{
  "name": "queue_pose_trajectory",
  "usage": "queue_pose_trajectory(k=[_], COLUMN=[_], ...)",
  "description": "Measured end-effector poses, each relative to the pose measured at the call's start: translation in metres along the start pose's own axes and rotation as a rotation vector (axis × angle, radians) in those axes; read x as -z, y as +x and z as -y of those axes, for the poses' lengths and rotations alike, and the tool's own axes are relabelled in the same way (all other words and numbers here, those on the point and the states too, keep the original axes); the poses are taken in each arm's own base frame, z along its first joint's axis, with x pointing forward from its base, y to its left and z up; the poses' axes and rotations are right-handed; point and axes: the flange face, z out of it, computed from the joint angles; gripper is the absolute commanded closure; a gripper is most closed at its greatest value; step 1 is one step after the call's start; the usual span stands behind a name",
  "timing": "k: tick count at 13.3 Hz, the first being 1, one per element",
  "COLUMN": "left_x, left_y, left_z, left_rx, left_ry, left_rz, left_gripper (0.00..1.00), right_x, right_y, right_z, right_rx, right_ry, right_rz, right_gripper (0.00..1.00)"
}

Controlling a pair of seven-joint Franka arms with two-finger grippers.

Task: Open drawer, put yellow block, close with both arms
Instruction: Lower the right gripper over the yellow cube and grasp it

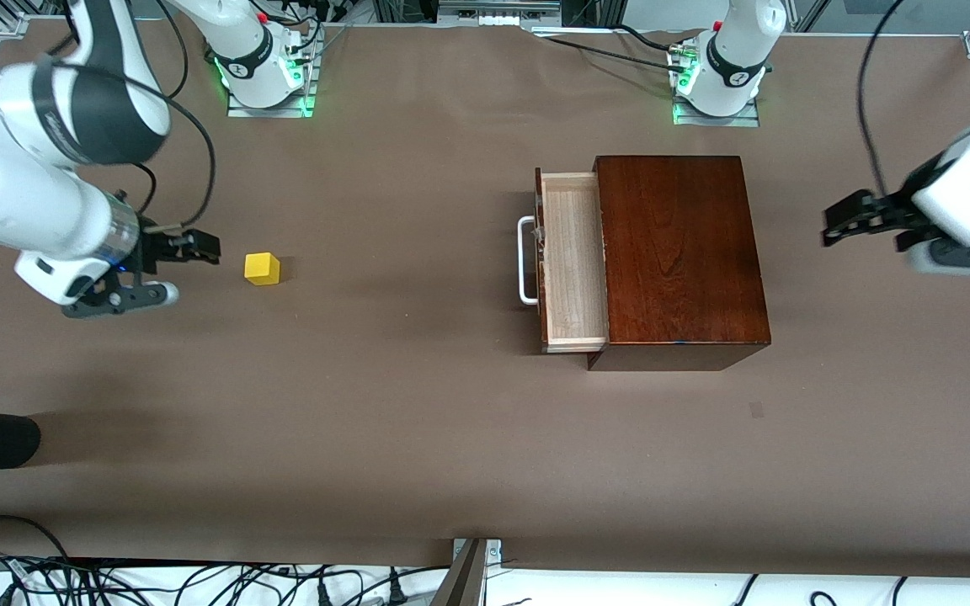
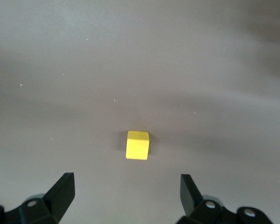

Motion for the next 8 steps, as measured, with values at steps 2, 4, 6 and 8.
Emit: queue_pose_trajectory(k=[2,4,6,8], left_x=[0.002,0.0,-0.004,-0.006], left_y=[-0.017,-0.026,-0.028,-0.028], left_z=[0.009,0.01,0.014,0.013], left_rx=[-0.029,-0.032,-0.027,-0.032], left_ry=[0.017,0.036,0.04,0.049], left_rz=[-0.013,-0.006,0.006,0.015], left_gripper=[0.0,0.0,0.0,0.0], right_x=[-0.036,-0.079,-0.111,-0.139], right_y=[0.009,0.007,-0.003,-0.014], right_z=[-0.001,-0.002,-0.005,-0.008], right_rx=[-0.002,-0.005,-0.01,-0.018], right_ry=[-0.001,-0.001,-0.002,0.0], right_rz=[-0.002,0.001,0.009,0.01], right_gripper=[0.0,0.0,0.0,0.0])
